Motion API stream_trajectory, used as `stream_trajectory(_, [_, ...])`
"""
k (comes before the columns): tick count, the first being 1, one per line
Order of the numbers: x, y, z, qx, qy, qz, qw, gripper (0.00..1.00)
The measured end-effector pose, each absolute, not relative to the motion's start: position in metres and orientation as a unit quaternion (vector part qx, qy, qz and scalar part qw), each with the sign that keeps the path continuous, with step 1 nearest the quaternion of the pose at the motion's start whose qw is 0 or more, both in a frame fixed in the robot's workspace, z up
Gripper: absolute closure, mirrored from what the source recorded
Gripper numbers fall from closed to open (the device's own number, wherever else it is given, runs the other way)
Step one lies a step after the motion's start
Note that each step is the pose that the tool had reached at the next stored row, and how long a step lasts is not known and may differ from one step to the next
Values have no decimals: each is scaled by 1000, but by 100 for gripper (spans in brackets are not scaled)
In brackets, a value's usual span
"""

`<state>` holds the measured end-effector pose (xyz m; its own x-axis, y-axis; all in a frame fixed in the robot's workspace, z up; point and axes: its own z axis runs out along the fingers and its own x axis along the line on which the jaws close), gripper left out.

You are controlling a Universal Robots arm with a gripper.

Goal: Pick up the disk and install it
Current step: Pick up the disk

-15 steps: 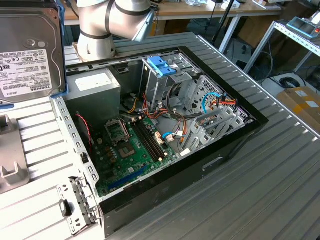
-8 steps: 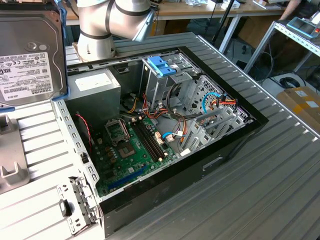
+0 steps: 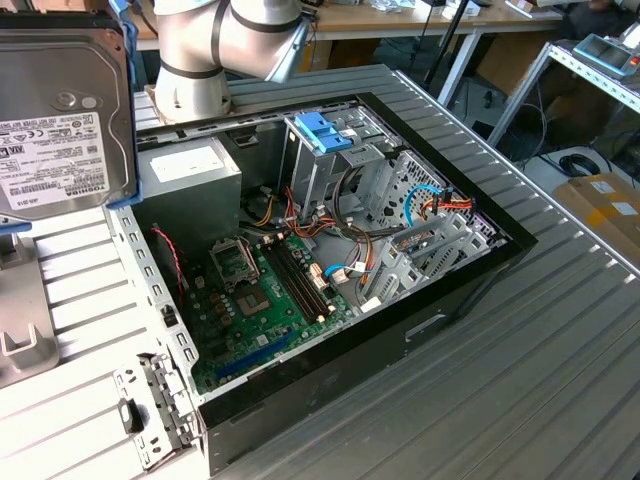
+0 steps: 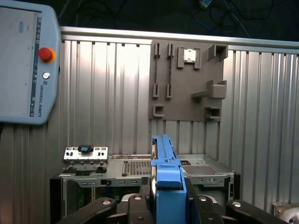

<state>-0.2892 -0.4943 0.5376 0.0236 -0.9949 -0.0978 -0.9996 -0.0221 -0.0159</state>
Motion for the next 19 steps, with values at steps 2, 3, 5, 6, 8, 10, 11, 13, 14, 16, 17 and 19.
stream_trajectory(2, [-289,-496,538,-714,698,29,40,63])
stream_trajectory(3, [-289,-498,538,-714,698,29,40,63])
stream_trajectory(5, [-289,-500,538,-714,698,29,40,63])
stream_trajectory(6, [-289,-501,538,-714,698,29,40,63])
stream_trajectory(8, [-289,-505,538,-714,698,29,40,63])
stream_trajectory(10, [-289,-507,538,-714,698,29,40,63])
stream_trajectory(11, [-289,-508,538,-714,698,29,40,63])
stream_trajectory(13, [-289,-510,538,-714,698,29,40,63])
stream_trajectory(14, [-289,-512,538,-714,698,29,40,63])
stream_trajectory(16, [-289,-515,538,-714,698,29,40,63])
stream_trajectory(17, [-289,-516,538,-714,698,29,40,63])
stream_trajectory(19, [-289,-519,538,-714,698,29,40,63])
